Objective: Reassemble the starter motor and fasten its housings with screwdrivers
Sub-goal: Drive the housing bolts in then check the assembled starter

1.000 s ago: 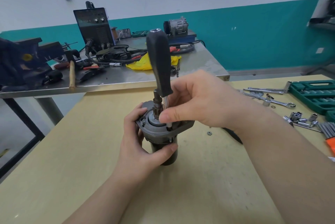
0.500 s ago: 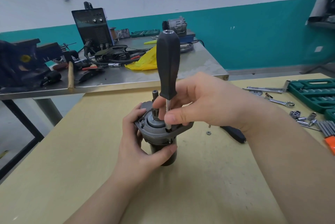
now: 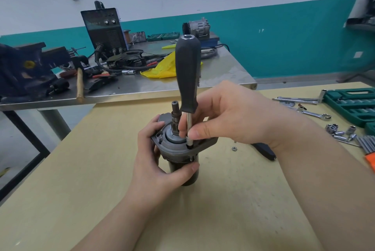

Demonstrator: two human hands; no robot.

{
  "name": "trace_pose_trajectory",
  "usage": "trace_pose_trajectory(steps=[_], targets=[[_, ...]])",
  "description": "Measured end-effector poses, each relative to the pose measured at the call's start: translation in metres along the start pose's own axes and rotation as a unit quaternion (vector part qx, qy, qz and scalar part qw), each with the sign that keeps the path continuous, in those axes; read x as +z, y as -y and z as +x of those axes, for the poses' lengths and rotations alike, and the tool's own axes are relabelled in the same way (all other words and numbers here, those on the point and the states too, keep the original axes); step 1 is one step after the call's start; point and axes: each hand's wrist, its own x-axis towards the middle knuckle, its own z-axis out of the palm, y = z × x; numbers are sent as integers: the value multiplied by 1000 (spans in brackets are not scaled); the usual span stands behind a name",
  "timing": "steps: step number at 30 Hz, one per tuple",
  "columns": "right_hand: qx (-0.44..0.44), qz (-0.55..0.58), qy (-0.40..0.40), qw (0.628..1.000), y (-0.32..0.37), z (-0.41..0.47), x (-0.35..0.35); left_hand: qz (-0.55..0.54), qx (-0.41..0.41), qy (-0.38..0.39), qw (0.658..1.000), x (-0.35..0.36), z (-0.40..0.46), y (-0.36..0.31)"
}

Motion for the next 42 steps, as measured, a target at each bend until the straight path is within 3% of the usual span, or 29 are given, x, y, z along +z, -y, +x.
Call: trace_pose_trajectory(steps=[8,17,24,28,31,35,42], targets=[[-11,16,19,1000,5,-4,1,7,-3,1,1000,-1,-1,-1],[-20,-12,-35,999,4,3,9,6,15,10,1000,1,-1,-2],[-24,-28,-21,999,8,2,11,26,20,18,999,0,-3,-6],[-57,95,1,994,18,-8,2,22,20,16,999,0,-3,-4],[-136,180,-37,973,21,-11,1,13,10,5,1000,1,-1,-2],[-212,174,-114,955,24,-4,11,7,2,1,1000,0,1,-1],[-247,-15,-253,935,27,2,24,13,-9,-1,1000,1,-2,-3]])
